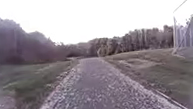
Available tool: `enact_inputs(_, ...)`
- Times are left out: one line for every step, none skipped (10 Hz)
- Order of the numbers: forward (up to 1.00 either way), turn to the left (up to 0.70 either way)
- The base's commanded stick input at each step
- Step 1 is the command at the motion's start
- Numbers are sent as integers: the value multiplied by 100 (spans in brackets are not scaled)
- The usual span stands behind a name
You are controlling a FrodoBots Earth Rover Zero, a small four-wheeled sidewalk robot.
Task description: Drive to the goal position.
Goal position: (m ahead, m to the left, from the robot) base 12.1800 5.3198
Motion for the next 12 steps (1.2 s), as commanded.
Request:
enact_inputs(50, 0)
enact_inputs(50, 0)
enact_inputs(50, 0)
enact_inputs(50, 0)
enact_inputs(50, 0)
enact_inputs(50, 0)
enact_inputs(50, 0)
enact_inputs(50, 0)
enact_inputs(50, 0)
enact_inputs(50, 0)
enact_inputs(50, 0)
enact_inputs(50, 0)
